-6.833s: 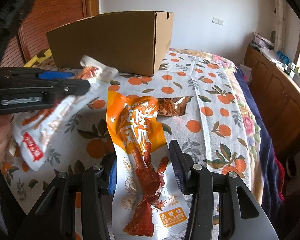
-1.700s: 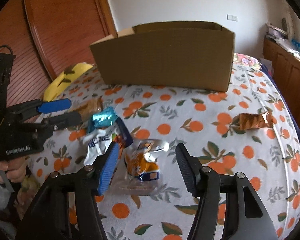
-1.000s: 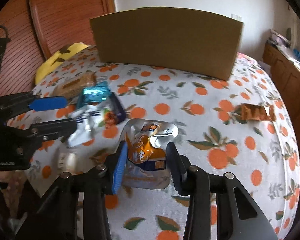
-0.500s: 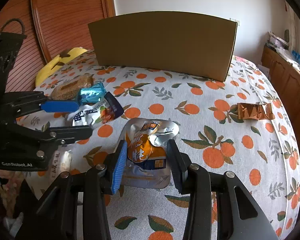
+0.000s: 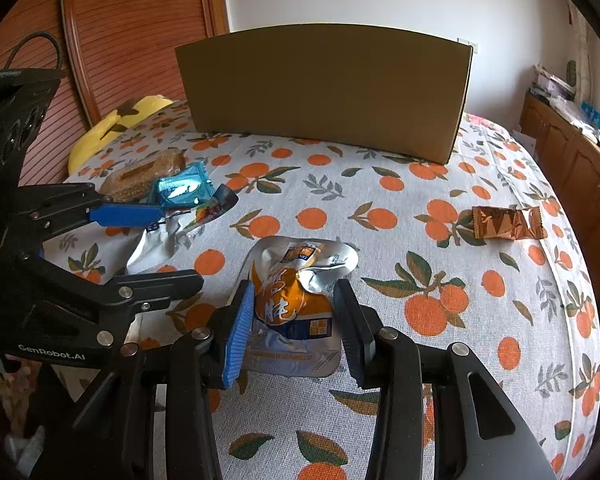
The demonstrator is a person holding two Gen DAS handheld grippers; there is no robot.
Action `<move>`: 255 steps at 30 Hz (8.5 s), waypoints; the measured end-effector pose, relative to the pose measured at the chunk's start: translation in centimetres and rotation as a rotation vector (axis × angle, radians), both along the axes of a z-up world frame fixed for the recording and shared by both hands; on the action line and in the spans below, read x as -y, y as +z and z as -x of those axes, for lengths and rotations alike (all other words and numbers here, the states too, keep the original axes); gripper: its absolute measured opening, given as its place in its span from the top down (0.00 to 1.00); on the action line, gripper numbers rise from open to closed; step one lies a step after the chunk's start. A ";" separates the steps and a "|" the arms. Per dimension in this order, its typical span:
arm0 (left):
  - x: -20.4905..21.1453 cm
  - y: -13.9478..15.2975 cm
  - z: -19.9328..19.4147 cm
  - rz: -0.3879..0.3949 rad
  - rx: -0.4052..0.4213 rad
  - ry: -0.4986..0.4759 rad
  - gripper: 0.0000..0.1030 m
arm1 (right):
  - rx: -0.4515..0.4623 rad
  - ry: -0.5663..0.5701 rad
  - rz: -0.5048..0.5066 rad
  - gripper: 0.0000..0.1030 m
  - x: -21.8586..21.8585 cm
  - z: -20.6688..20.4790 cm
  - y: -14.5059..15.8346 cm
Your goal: Organize snacks
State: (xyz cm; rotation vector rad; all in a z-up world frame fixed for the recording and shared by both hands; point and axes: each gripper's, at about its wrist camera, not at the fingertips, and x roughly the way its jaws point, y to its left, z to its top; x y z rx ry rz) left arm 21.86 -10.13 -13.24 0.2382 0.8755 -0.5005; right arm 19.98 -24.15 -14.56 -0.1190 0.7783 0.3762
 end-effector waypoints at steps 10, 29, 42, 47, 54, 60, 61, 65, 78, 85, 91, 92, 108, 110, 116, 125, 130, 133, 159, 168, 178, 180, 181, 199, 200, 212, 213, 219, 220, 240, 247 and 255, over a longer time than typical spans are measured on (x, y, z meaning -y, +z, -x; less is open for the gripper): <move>0.0 0.0 -0.1 0.003 -0.008 -0.012 0.30 | -0.001 -0.001 -0.002 0.61 0.0 0.0 0.0; -1.7 0.9 0.7 0.051 0.028 0.047 0.58 | 0.000 -0.001 -0.002 0.61 0.0 0.1 0.0; -3.3 2.9 1.3 0.128 0.058 0.084 0.69 | 0.000 -0.001 0.006 0.61 0.1 -0.1 -0.1; -3.6 2.8 1.4 0.127 0.058 0.092 0.71 | -0.003 -0.002 0.009 0.61 0.0 -0.1 -0.1; -3.5 2.5 1.3 0.126 0.059 0.091 0.70 | -0.027 0.014 0.059 0.40 -1.4 -0.5 -0.2; -3.5 2.6 1.4 0.125 0.068 0.096 0.71 | -0.035 0.024 0.076 0.36 -1.9 -0.5 -0.4; -3.6 2.6 1.4 0.130 0.068 0.099 0.71 | -0.036 0.021 0.076 0.47 -2.0 -0.6 -0.4; -4.1 2.6 1.5 0.159 0.068 0.112 0.72 | -0.057 0.003 0.012 0.64 -0.7 -0.7 0.0; -4.1 3.6 2.4 0.165 0.110 0.105 0.73 | -0.009 -0.017 -0.036 0.65 0.3 0.4 1.7; -4.6 4.6 2.7 0.174 0.131 0.109 0.74 | 0.000 -0.018 -0.042 0.65 0.4 0.4 2.3; -4.9 6.2 3.0 0.201 0.150 0.108 0.96 | 0.016 -0.014 -0.050 0.65 0.5 0.7 3.1; -4.7 6.3 2.8 0.187 0.154 0.108 0.98 | 0.020 -0.012 -0.051 0.65 0.5 0.7 3.4; -4.9 2.2 0.6 0.132 0.001 0.119 0.59 | 0.014 -0.016 -0.057 0.64 1.2 0.8 3.1; -4.5 1.9 0.6 0.106 0.028 0.113 0.55 | 0.017 -0.013 -0.057 0.64 1.1 0.9 3.1; -3.3 1.3 0.3 0.059 0.047 0.085 0.38 | 0.018 -0.016 -0.052 0.64 1.3 0.9 3.0; -4.1 0.6 -0.7 0.073 0.028 0.150 0.54 | 0.019 -0.021 -0.060 0.64 1.6 1.0 3.0; -4.6 1.1 -0.3 0.085 0.046 0.152 0.71 | 0.017 -0.026 -0.066 0.64 1.8 0.9 2.8; -5.1 1.6 0.2 0.095 0.076 0.171 0.81 | 0.019 -0.022 -0.068 0.64 1.6 1.0 2.9; -5.3 9.3 0.7 0.157 0.253 0.159 0.82 | 0.111 0.009 -0.046 0.64 1.7 -0.4 8.2; -5.4 11.0 -2.2 0.196 0.292 0.148 0.82 | 0.152 0.027 -0.002 0.64 1.5 -3.0 10.6; -4.7 14.6 -8.0 0.230 0.366 0.124 0.82 | 0.179 0.045 0.026 0.64 0.5 -8.0 13.3; -4.7 14.7 -9.6 0.237 0.360 0.129 0.82 | 0.188 0.047 0.019 0.64 0.1 -9.5 14.0; -4.7 14.8 -10.4 0.241 0.360 0.133 0.82 | 0.198 0.046 0.017 0.64 0.0 -10.1 14.2; -4.3 12.1 -18.0 0.232 0.293 0.176 0.78 | 0.142 0.002 -0.031 0.64 -0.9 -21.1 12.1; -4.2 11.9 -18.2 0.229 0.285 0.175 0.75 | 0.136 0.000 -0.030 0.64 -0.6 -21.4 11.9; -3.8 12.2 -16.8 0.203 0.277 0.158 0.65 | 0.143 0.004 -0.013 0.37 -0.5 -20.9 11.1; -3.7 12.5 -16.4 0.194 0.288 0.153 0.65 | 0.147 0.001 -0.021 0.37 -0.3 -20.7 11.4; -3.7 14.0 -13.2 0.185 0.322 0.121 0.65 | 0.180 0.001 -0.008 0.37 0.4 -17.3 13.6; -3.8 14.2 -12.9 0.184 0.324 0.119 0.65 | 0.184 0.002 -0.006 0.37 0.5 -16.7 13.8; -7.2 9.1 -4.4 0.133 0.250 0.111 0.54 | 0.080 0.023 -0.056 0.37 -0.7 -1.3 9.3; -8.5 5.3 -2.8 0.086 0.177 0.135 0.54 | 0.016 0.054 -0.081 0.38 -3.1 0.8 5.5; -9.3 2.5 -2.3 0.051 0.124 0.146 0.54 | -0.048 0.130 -0.072 0.38 -6.0 2.4 2.4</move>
